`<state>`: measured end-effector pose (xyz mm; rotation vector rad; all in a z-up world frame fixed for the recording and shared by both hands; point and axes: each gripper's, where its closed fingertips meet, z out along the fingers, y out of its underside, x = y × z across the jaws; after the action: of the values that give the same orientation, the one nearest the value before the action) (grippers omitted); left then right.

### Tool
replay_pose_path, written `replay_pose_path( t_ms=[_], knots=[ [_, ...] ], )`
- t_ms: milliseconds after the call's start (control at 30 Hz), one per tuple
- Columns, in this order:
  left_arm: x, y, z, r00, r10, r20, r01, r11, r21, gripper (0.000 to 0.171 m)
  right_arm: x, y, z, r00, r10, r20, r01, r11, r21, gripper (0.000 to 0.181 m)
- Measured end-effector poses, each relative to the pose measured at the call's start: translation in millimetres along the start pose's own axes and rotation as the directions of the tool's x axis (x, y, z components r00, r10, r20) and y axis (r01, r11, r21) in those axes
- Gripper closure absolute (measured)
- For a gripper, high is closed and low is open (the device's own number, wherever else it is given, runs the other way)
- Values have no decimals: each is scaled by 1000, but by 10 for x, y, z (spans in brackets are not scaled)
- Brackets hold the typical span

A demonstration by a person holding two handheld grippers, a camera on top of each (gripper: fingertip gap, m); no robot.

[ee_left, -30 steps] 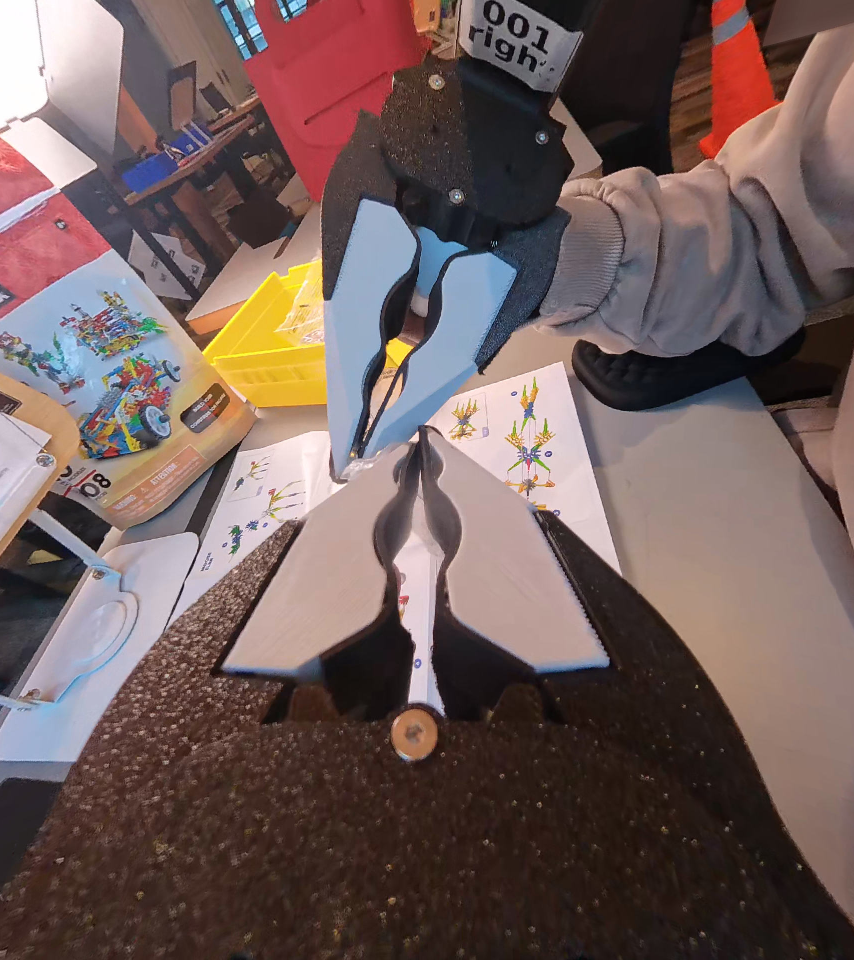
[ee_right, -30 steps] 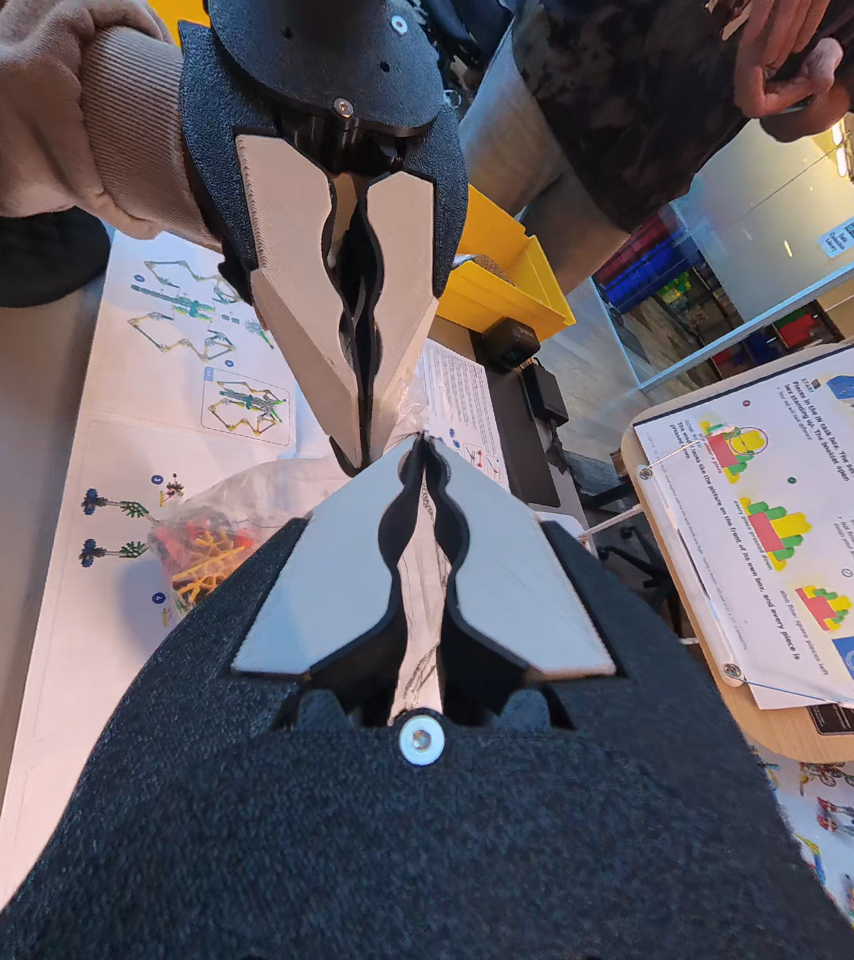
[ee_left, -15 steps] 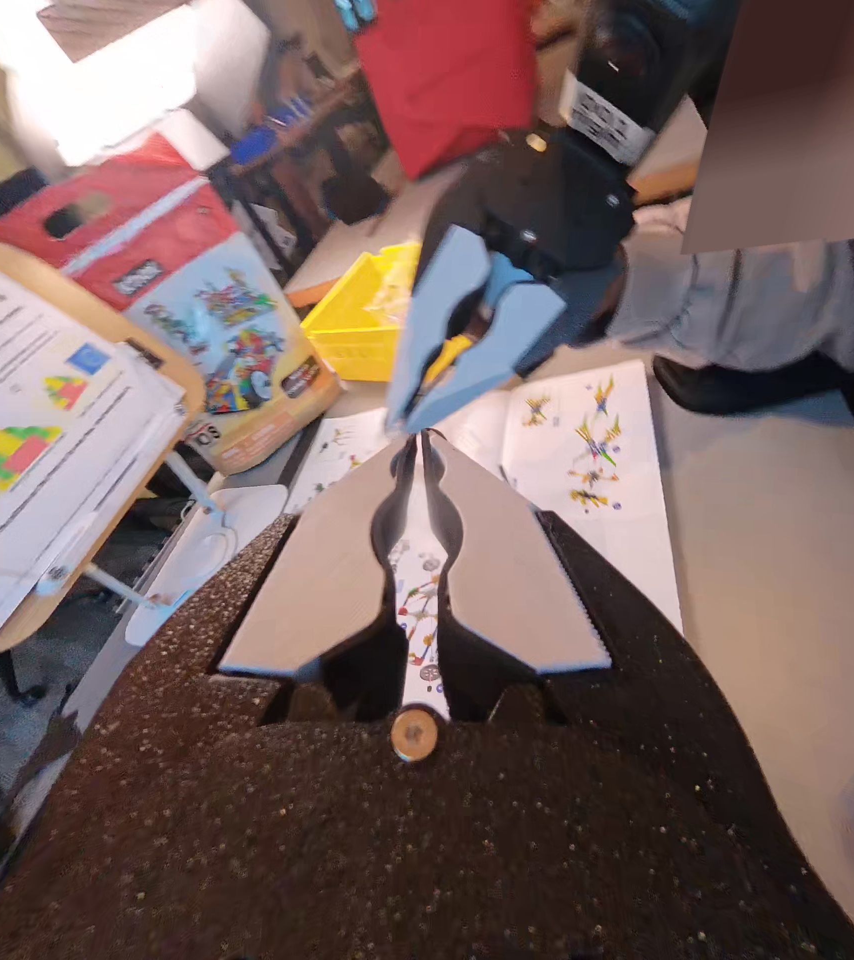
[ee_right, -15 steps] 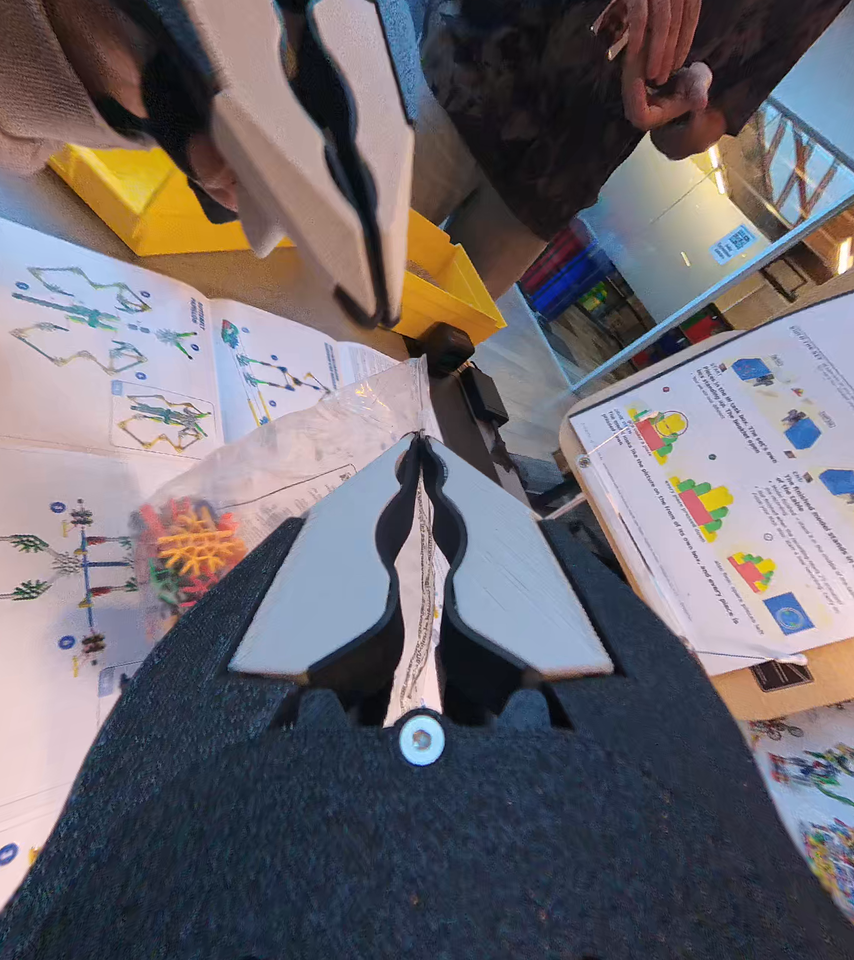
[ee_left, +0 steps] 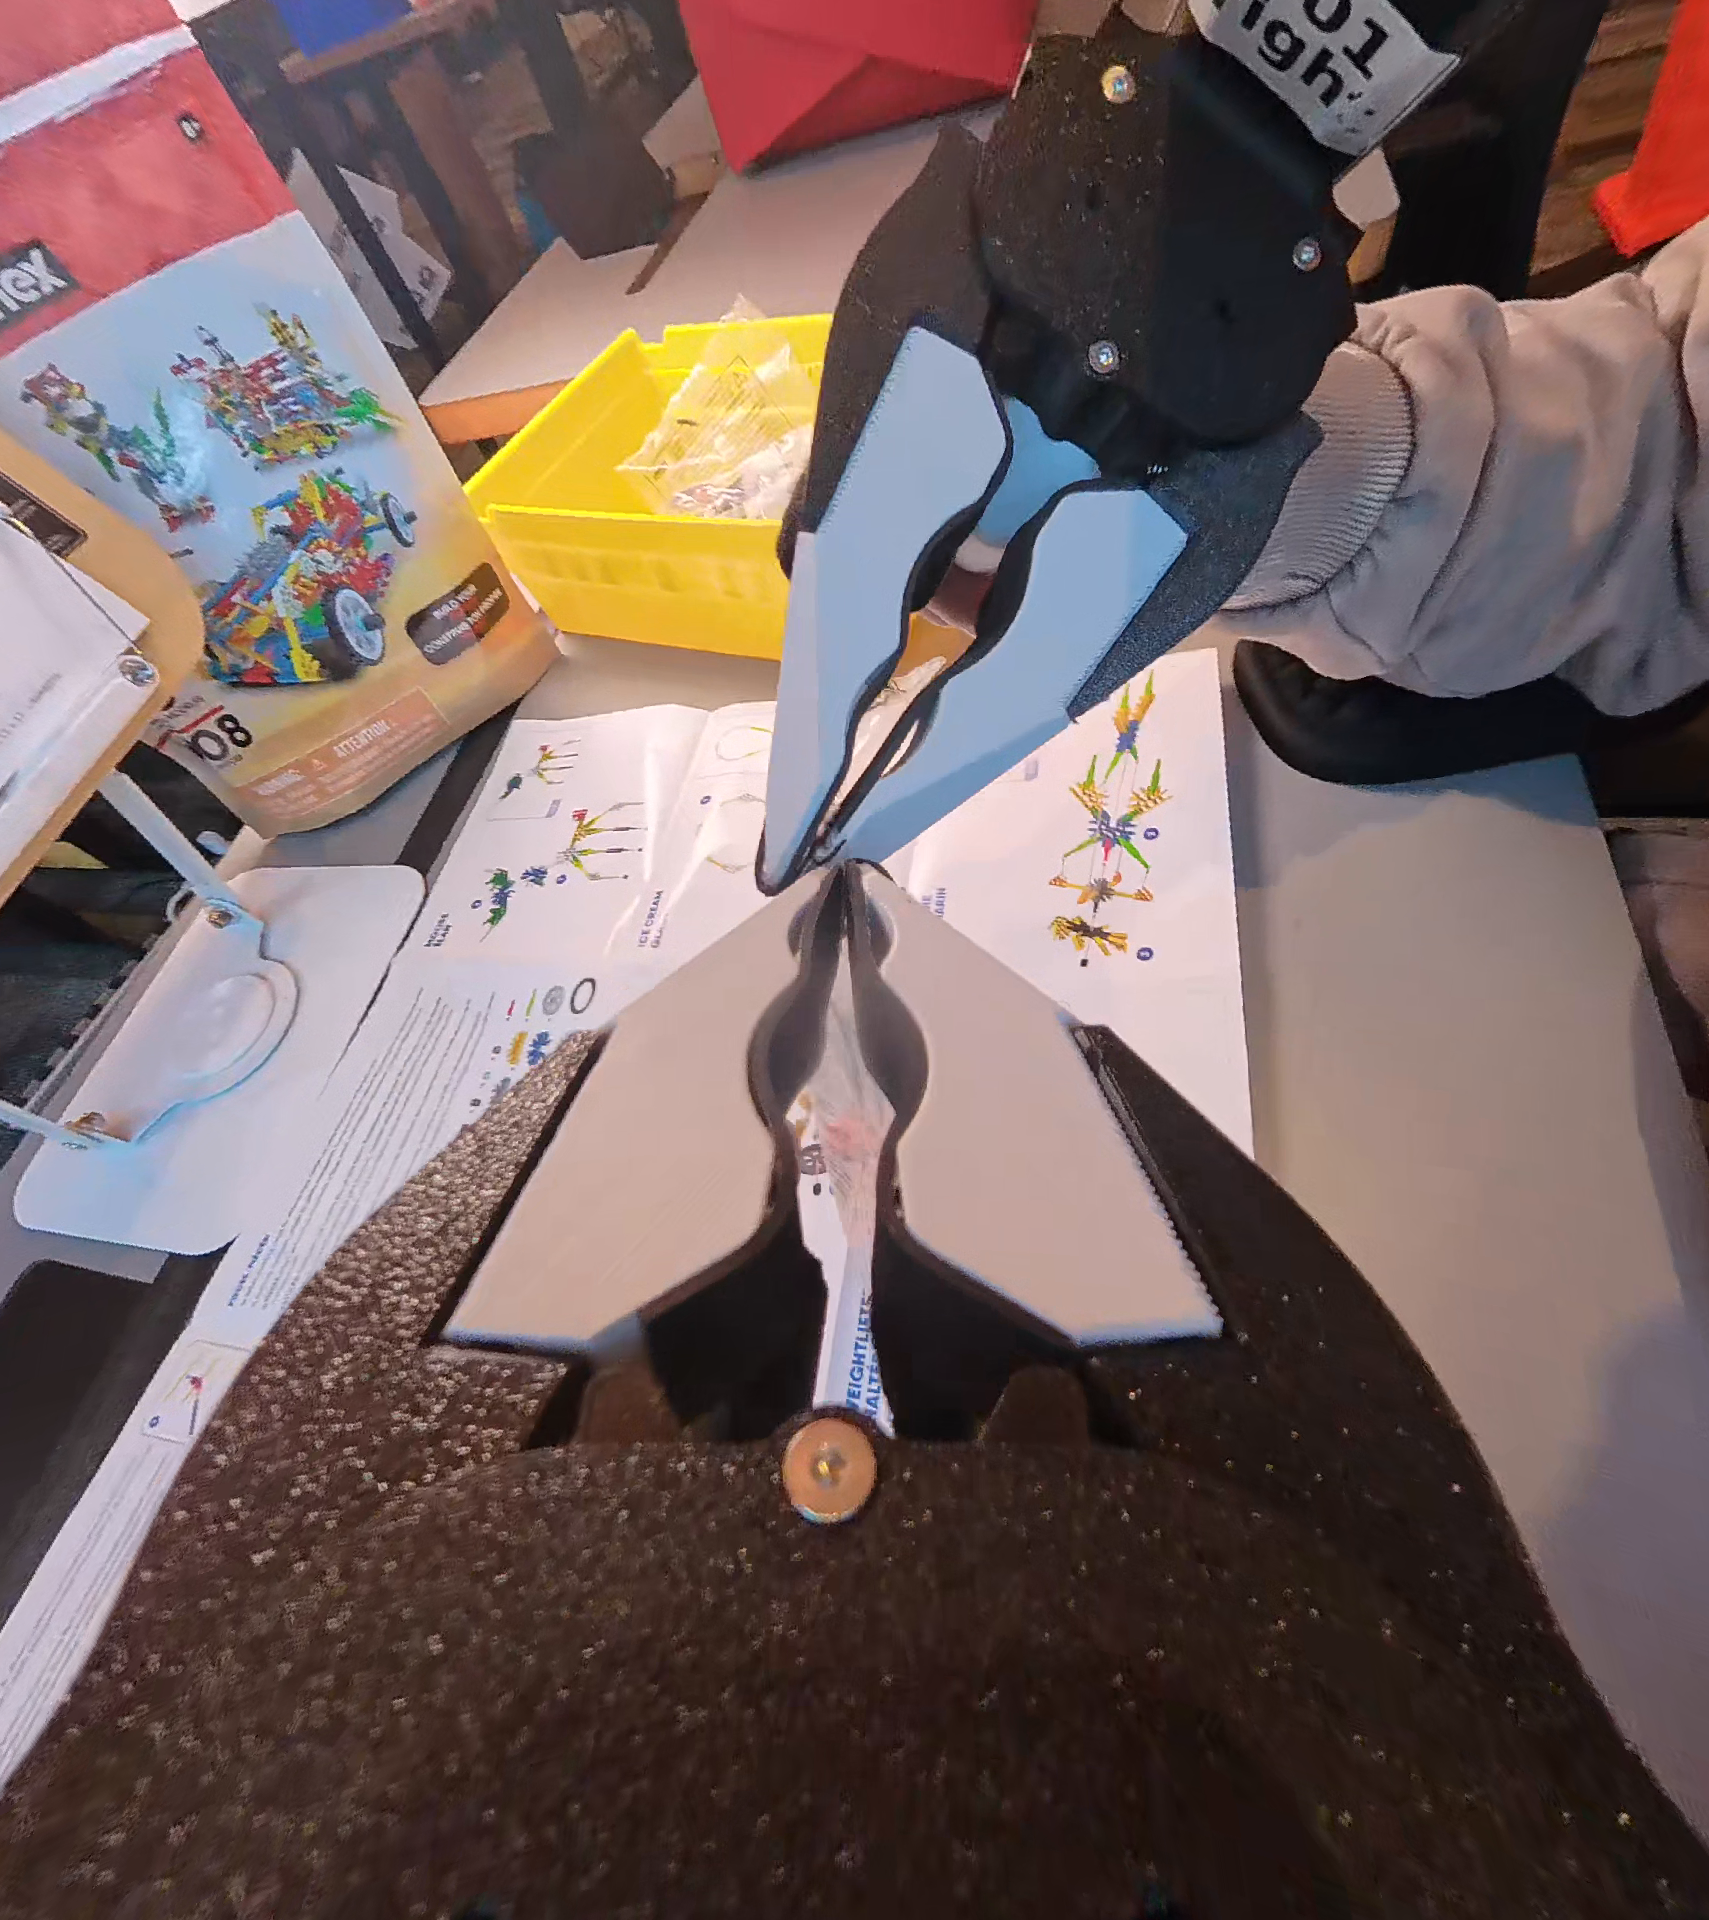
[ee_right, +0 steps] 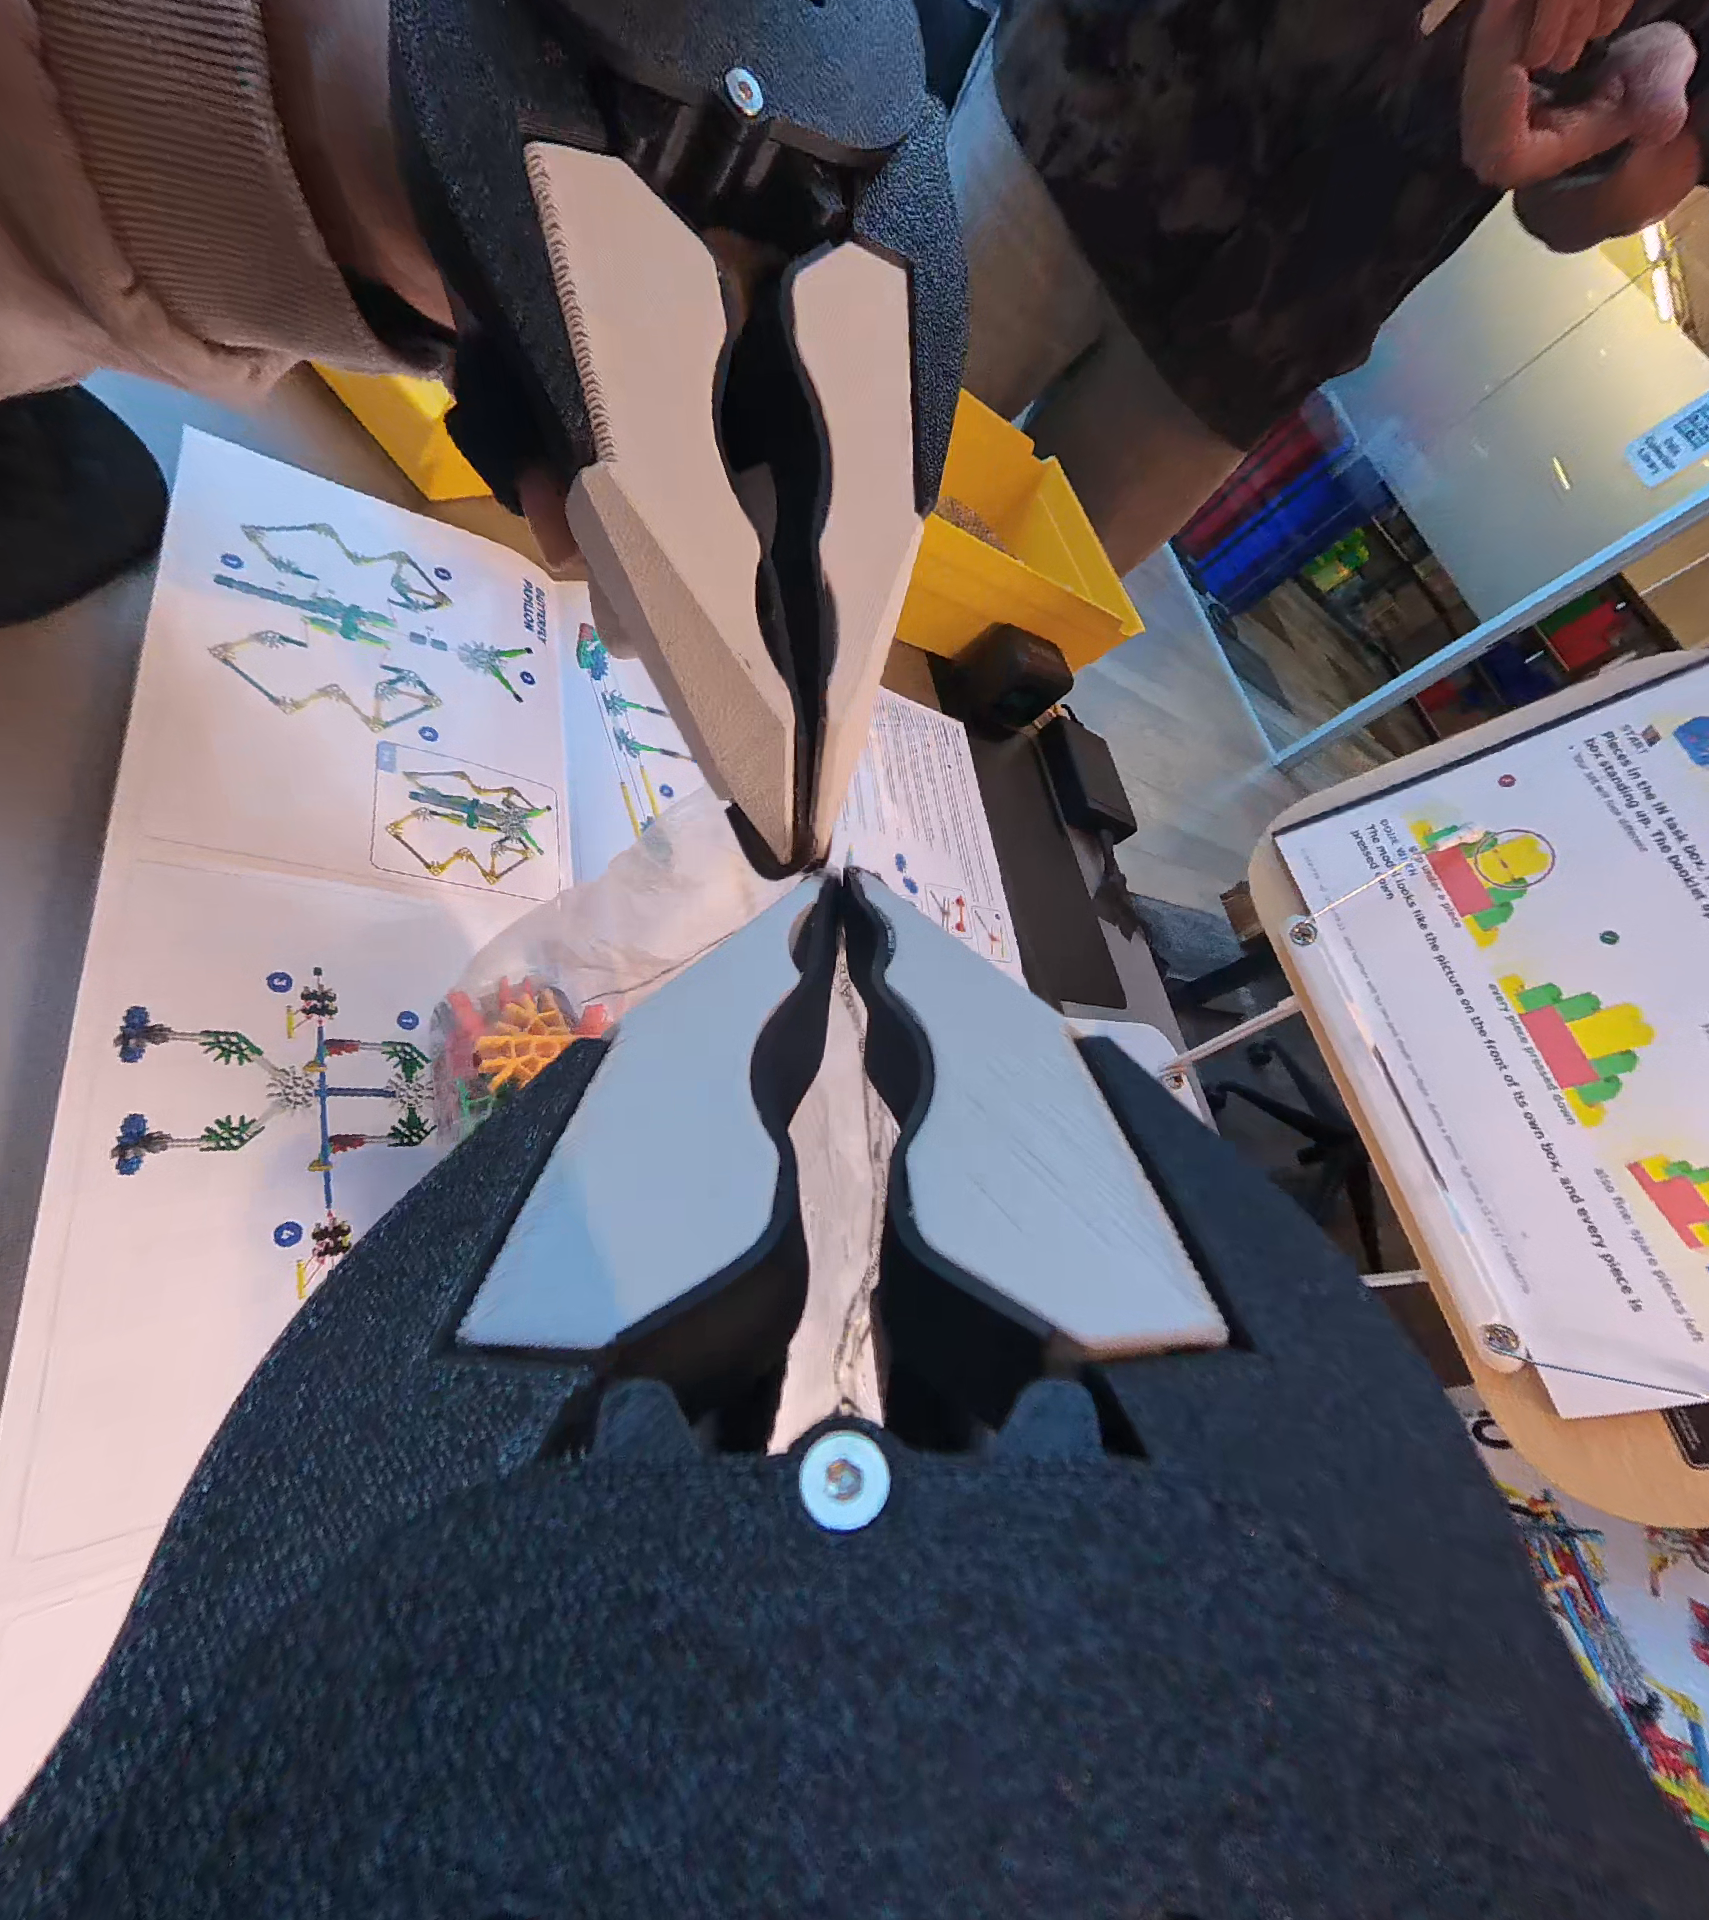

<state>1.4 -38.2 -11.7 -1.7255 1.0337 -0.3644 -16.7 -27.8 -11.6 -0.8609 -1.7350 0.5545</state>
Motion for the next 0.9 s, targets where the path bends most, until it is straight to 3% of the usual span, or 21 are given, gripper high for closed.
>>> replay_pose_path(
  t_ms=[133,267,367,500,733,900],
  knots=[
    [-12,14,-36,1000,11,2,-11,1000,-9,171,9,-19,26,999,-24,-32,24,1000,6,181],
    [-164,-14,-114,994,-5,107,6,1000,-11,170,64,26,-5,999,-14,-38,14,1000,-16,181],
    [-158,101,-13,987,38,158,-20,993,-115,129,72,18,-14,1000,5,-29,-5,1000,-8,181],
    [-153,80,46,980,90,177,-67,990,-127,171,62,11,-20,999,-28,-36,27,999,-24,181],
    [-48,108,58,965,212,153,-187,969,-160,171,-11,44,2,999,48,16,-47,997,-58,181],
    [55,189,163,980,190,62,-181,976,-123,171,-51,151,110,999,34,0,-34,996,-84,181]
  ],
)
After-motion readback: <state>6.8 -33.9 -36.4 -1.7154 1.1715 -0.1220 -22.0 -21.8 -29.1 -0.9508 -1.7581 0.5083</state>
